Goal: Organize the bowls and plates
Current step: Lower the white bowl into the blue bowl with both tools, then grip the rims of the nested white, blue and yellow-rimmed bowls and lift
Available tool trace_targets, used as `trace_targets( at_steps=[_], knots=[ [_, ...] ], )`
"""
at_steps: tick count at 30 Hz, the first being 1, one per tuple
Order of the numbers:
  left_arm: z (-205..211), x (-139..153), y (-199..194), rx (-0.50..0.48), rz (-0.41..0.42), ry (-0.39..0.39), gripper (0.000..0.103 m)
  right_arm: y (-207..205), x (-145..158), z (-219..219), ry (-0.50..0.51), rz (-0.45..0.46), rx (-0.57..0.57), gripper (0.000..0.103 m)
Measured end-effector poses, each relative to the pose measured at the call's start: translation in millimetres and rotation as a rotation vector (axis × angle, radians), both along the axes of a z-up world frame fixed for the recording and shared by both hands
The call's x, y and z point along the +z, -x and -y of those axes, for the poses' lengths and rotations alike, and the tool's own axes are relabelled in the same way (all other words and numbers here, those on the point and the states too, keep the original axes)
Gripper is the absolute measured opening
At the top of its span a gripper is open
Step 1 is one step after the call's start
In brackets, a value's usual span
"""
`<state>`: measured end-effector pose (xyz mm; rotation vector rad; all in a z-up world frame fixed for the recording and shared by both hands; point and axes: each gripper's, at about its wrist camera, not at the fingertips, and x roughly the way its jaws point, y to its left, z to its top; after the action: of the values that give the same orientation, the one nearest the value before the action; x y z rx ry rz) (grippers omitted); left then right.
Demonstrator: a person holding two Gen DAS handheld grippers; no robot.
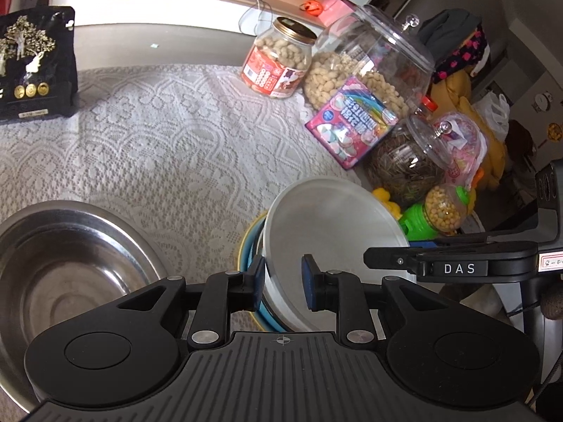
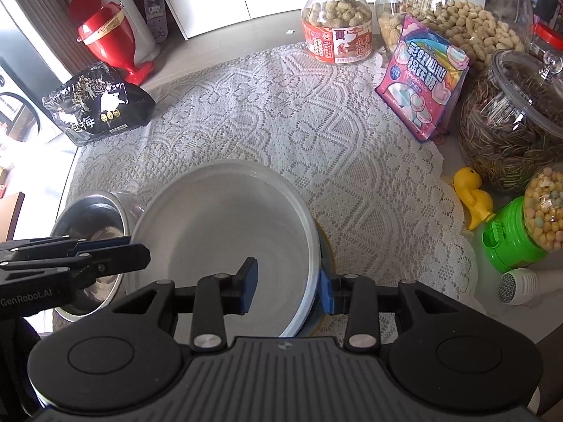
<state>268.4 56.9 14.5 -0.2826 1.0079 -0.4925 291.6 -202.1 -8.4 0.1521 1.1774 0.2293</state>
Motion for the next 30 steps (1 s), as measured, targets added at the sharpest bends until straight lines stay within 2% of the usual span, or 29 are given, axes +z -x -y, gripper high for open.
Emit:
trace_targets(
  at_steps=[8, 13, 14, 16, 18, 22, 24, 25, 30],
  knots=[
    [11.7, -14.6, -4.0, 0.019, -0.006, -0.095, 0.025, 1.5, -14.5, 9.4, -0.015, 0.061, 0.014, 0.045],
    [26.0, -30.9, -7.7, 0.011, -0.049, -0.143, 0.026, -7.6, -36.5, 17.9, -0.067, 0.033, 0.005, 0.045],
    [27.0, -31.2, -6.8, 0.026, -0.028, -0.15, 0.026, -9.9, -41.3, 19.8, -0.08, 0.024, 0.001, 0.045],
    [30.6, -35.1, -8.5, 0.035, -0.043, -0.175, 0.028, -13.3, -49.9, 21.2, -0.093, 0.007, 0.006, 0.045],
    [32.6, -42.0, -11.5, 0.036, -0.08, -0.167, 0.032, -16.0, -58.1, 21.5, -0.111, -0.001, 0.023, 0.045],
    [38.4, -60.9, -17.7, 0.042, -0.168, -0.144, 0.031, -21.2, -72.2, 24.0, -0.141, -0.015, 0.037, 0.045],
    [38.6, -65.9, -19.6, 0.061, -0.184, -0.116, 0.037, -23.5, -80.2, 26.7, -0.171, -0.026, 0.046, 0.048],
    [38.6, -67.2, -20.3, 0.077, -0.185, -0.102, 0.038, -24.6, -83.8, 28.9, -0.191, -0.031, 0.048, 0.052],
    [33.7, -70.8, -21.9, 0.141, -0.207, -0.043, 0.041, -29.4, -93.9, 33.5, -0.279, -0.045, 0.062, 0.055]
  ],
)
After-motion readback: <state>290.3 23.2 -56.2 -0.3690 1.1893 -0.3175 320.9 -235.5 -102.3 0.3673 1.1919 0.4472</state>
